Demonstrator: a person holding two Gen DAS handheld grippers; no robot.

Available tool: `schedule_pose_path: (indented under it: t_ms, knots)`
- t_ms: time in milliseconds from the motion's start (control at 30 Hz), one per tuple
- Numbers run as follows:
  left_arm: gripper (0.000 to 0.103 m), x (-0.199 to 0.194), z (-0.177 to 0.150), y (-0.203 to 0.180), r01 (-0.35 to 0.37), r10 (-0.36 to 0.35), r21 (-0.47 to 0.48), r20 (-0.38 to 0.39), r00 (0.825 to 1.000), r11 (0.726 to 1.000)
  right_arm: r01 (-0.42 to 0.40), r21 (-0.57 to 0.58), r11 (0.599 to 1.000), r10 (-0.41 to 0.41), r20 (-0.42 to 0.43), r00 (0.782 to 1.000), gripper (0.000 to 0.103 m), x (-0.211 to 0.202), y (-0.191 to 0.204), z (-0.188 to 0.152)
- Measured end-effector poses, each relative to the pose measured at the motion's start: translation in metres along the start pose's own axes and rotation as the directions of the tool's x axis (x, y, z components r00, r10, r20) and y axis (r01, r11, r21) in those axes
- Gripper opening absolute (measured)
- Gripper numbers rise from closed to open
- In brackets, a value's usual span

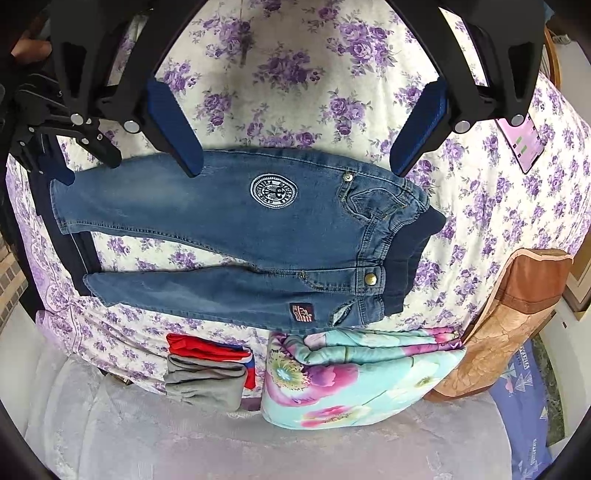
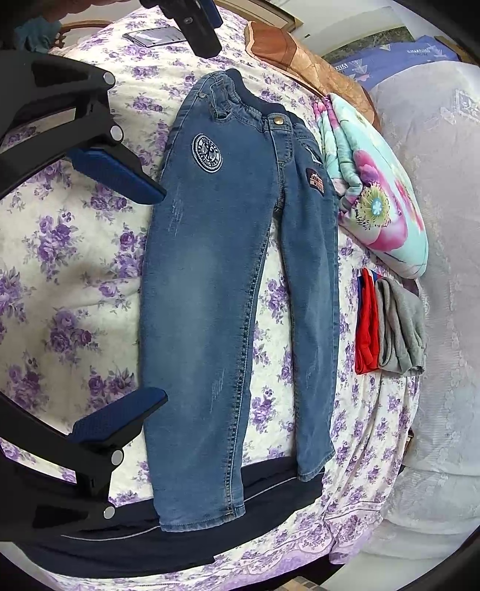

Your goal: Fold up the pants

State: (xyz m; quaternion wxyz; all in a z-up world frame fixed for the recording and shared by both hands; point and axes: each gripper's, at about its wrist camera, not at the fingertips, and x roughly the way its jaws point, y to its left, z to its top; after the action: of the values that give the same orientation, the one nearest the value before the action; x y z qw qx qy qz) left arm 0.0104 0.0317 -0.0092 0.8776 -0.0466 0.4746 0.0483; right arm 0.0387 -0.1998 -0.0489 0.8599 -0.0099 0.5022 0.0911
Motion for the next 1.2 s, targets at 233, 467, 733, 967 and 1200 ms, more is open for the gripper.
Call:
schedule_pose_path:
  t_ms: [233, 467, 733, 967, 1200]
  knots:
    - [0.099, -0.005, -0.003, -0.001, -0.007, 0.007, 0.007, 0.016, 1.000, 1.000, 0.000, -0.023, 1.000, 0.001, 0.039, 0.999, 0.100, -0.008, 0.007, -0.001]
    - [0.099, -0.008, -0.004, -0.006, 0.001, -0.001, 0.014, 0.012, 1.000, 1.000, -0.017, -0.035, 0.999, 0.019, 0.055, 0.998, 0.100, -0.013, 0.010, -0.003]
    - [0.099, -0.009, -0.004, -0.010, -0.001, 0.001, 0.021, 0.009, 1.000, 1.000, -0.023, -0.034, 0.999, 0.026, 0.063, 0.998, 0.100, -0.016, 0.010, -0.004]
    - [0.099, -0.007, -0.005, -0.011, 0.001, -0.001, 0.020, 0.003, 1.000, 1.000, -0.034, -0.044, 0.998, 0.037, 0.063, 0.997, 0.100, -0.016, 0.012, -0.003]
    - [0.099, -0.005, -0.005, -0.011, -0.002, 0.002, 0.018, 0.000, 1.000, 1.000, -0.038, -0.045, 0.998, 0.041, 0.057, 0.998, 0.100, -0.013, 0.013, -0.002]
